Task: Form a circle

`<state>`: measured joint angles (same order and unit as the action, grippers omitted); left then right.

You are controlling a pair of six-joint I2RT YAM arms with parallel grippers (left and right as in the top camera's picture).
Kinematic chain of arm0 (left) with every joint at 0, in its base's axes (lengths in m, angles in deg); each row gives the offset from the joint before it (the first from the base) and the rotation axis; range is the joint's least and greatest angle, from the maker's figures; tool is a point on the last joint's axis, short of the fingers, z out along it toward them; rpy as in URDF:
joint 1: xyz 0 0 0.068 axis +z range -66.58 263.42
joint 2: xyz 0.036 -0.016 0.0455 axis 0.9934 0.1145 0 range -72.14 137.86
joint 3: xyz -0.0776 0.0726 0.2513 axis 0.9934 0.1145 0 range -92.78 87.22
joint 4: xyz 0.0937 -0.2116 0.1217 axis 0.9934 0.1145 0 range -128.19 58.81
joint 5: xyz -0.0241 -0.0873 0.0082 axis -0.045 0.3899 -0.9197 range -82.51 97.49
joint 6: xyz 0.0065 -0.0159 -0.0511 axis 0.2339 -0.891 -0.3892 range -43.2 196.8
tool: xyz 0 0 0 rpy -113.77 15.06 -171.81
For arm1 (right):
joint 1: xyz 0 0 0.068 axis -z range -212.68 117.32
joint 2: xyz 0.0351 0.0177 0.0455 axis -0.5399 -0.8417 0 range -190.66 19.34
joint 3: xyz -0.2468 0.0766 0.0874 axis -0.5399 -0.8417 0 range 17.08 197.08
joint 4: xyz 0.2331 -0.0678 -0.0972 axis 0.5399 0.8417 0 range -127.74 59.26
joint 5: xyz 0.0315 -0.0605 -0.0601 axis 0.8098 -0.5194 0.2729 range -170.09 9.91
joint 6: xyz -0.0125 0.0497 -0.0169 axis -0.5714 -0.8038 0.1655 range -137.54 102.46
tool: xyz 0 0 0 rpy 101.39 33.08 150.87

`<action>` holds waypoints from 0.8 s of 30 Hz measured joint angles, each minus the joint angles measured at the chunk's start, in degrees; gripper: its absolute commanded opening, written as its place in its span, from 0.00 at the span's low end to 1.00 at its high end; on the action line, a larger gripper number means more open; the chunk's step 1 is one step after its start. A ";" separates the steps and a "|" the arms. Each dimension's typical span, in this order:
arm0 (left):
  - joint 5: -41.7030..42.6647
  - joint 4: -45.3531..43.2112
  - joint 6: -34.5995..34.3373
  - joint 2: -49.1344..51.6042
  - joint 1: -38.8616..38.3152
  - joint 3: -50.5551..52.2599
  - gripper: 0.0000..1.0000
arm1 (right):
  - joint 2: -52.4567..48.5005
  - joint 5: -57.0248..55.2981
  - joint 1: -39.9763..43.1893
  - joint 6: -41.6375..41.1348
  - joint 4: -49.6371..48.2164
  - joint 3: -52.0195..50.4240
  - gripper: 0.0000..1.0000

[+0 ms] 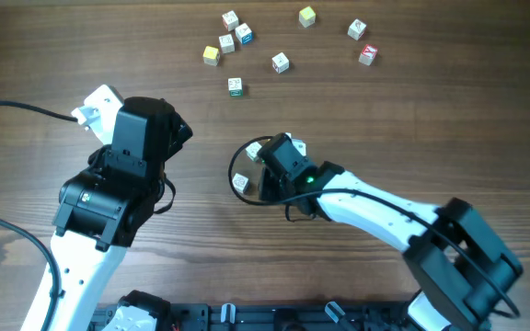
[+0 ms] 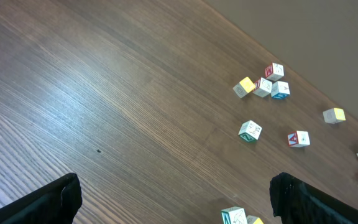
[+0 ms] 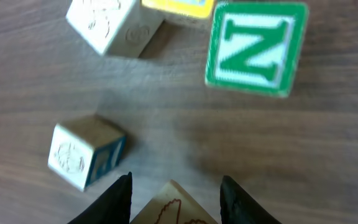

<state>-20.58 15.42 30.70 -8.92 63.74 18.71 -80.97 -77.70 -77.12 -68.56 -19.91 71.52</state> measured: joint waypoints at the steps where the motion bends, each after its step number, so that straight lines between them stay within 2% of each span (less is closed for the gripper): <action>1: 0.02 -0.02 0.00 0.00 0.00 0.00 1.00 | -0.57 -0.20 0.02 -0.17 -0.33 0.00 0.25; 10: 0.00 0.00 0.00 0.00 0.00 0.00 1.00 | -0.76 -0.94 0.02 -0.81 -1.01 0.00 0.25; 14: 0.00 0.00 0.00 0.00 0.00 0.00 1.00 | -0.76 -0.94 0.02 -0.81 -1.01 0.00 0.36; 15: 0.02 0.00 0.00 0.00 0.00 0.00 1.00 | -0.76 -0.96 0.02 -0.81 -0.98 0.00 0.43; 16: 0.00 0.00 0.00 0.00 0.00 0.00 1.00 | -0.76 -0.96 0.02 -0.81 -0.98 0.00 0.55; 19: 0.00 -2.01 -0.02 0.00 0.00 0.00 1.00 | -0.72 -0.94 0.02 -0.11 -0.68 0.00 0.70; 23: 0.42 -0.90 -0.02 0.00 0.00 0.00 1.00 | 1.07 -0.98 0.02 0.37 -0.52 0.00 0.76; 24: 0.90 -0.31 -0.04 0.00 0.00 0.00 0.89 | 2.54 -1.20 0.02 0.42 -0.28 0.00 0.75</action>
<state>-19.69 15.11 30.65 -8.92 63.74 18.71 -78.44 -78.90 -77.10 -68.15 -20.20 71.52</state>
